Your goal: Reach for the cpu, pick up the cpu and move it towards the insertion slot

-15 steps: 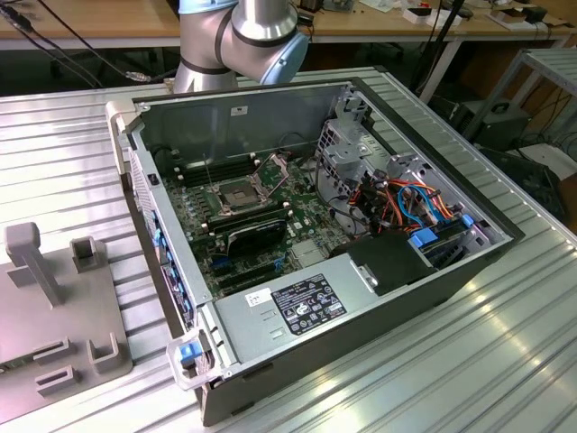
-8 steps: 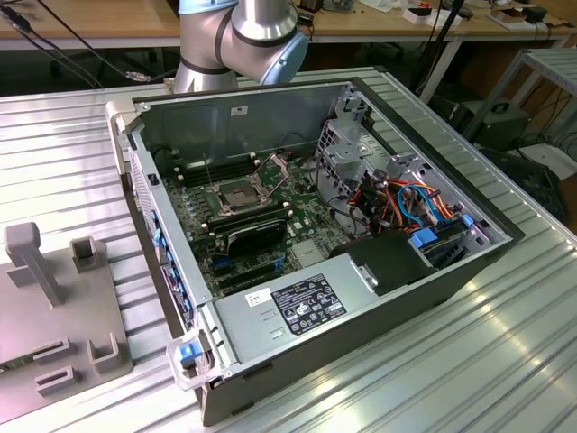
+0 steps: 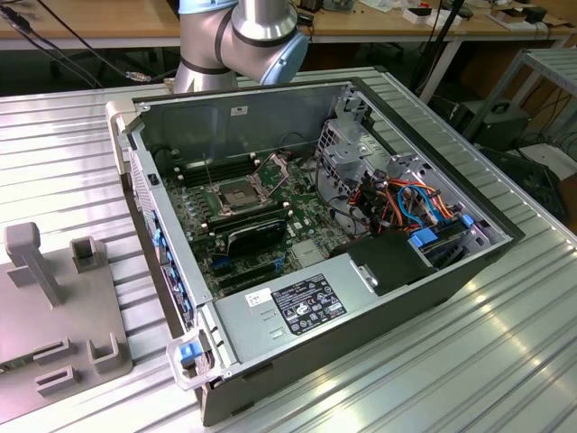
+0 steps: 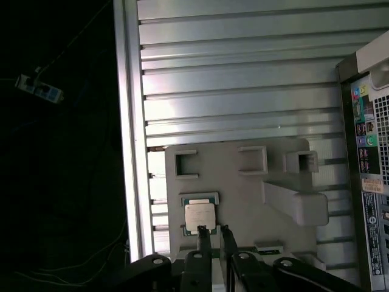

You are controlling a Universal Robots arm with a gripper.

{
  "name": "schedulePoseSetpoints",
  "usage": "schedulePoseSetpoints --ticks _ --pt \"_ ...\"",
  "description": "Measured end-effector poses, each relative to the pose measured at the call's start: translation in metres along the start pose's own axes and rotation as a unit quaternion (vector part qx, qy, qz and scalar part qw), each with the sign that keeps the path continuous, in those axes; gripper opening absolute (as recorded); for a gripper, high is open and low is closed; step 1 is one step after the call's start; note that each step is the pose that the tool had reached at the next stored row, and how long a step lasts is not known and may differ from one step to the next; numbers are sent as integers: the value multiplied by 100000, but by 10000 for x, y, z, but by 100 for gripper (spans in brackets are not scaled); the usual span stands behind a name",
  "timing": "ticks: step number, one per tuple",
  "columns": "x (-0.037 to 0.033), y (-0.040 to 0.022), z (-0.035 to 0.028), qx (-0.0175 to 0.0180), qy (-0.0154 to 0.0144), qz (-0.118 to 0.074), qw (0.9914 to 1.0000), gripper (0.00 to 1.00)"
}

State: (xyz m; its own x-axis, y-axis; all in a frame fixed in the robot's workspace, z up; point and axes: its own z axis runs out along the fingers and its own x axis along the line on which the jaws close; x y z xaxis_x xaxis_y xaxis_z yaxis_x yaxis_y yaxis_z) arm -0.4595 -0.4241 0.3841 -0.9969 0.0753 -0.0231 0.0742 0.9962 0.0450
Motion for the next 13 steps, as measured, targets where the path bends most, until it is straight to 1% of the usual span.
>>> schedulePoseSetpoints --ticks 1,2,6,7,8,11,13 --pt "0 0 0 -1 0 0 100000 29" --pt "0 0 0 1 2 1 100000 29" --pt "0 0 1 -1 0 -14 100000 54" --pt "0 0 4 -10 29 -165 100000 54" --pt "1 0 15 -3 114 -407 99999 60" --pt "2 -5 69 11 343 -946 99995 60" --pt "3 -30 114 25 533 -1067 99993 60"
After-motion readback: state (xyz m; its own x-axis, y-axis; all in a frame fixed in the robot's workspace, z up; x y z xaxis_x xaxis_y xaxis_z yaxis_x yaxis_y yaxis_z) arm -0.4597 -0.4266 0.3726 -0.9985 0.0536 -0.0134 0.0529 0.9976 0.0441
